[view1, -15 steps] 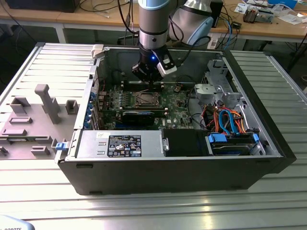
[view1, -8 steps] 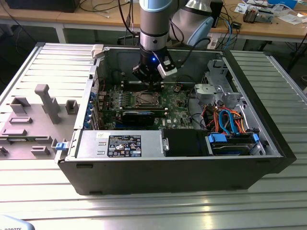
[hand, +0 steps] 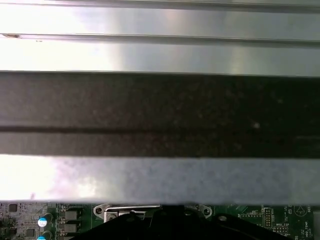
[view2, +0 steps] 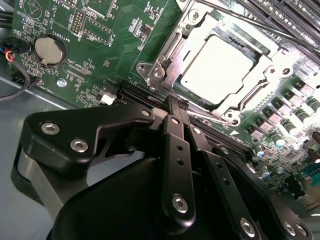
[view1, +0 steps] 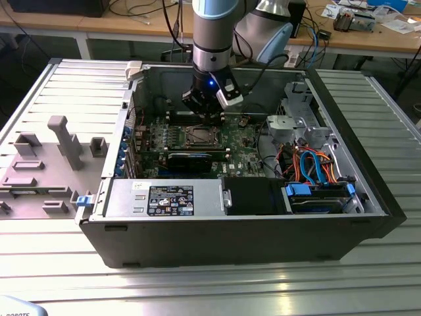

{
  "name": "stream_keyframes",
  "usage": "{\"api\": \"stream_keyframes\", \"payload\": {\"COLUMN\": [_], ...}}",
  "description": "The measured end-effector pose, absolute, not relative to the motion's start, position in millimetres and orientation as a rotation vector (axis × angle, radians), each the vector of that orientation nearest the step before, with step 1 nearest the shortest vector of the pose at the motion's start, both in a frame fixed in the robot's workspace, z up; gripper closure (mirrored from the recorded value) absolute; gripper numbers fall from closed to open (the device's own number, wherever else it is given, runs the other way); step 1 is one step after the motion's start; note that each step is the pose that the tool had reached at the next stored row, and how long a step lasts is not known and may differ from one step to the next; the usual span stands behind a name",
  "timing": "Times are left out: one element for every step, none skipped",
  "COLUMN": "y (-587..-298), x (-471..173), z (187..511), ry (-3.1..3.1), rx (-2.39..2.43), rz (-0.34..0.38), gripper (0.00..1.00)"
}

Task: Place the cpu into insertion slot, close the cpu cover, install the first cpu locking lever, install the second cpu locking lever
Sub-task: 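Install the first cpu locking lever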

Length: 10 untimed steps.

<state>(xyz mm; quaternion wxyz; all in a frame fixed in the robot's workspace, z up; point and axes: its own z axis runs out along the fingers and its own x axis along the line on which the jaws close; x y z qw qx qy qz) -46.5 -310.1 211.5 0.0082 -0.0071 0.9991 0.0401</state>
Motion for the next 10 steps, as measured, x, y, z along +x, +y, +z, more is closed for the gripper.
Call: {"api": "stream_keyframes", "payload": {"y": [-310.3,-310.3,-310.3,-310.3,-310.4,-310.4,-310.3,-310.2,-310.2,-310.0], "x": [-46.6,-46.6,-46.5,-46.5,-46.5,-46.5,-46.5,-46.6,-46.6,-46.5], "z": [211.3,210.7,210.5,210.4,210.4,210.3,210.1,210.0,209.8,209.5], "ry": [3.122,3.122,3.122,3.123,3.123,3.123,3.123,3.123,3.123,3.123], "rx": [-0.017,-0.016,-0.016,-0.016,-0.016,-0.015,-0.015,-0.014,-0.013,-0.014], "rz": [0.134,0.135,0.128,0.123,0.12,0.118,0.116,0.112,0.106,0.1], "gripper": [0.89,0.89,0.89,0.89,0.89,0.89,0.89,0.89,0.89,0.89]}}
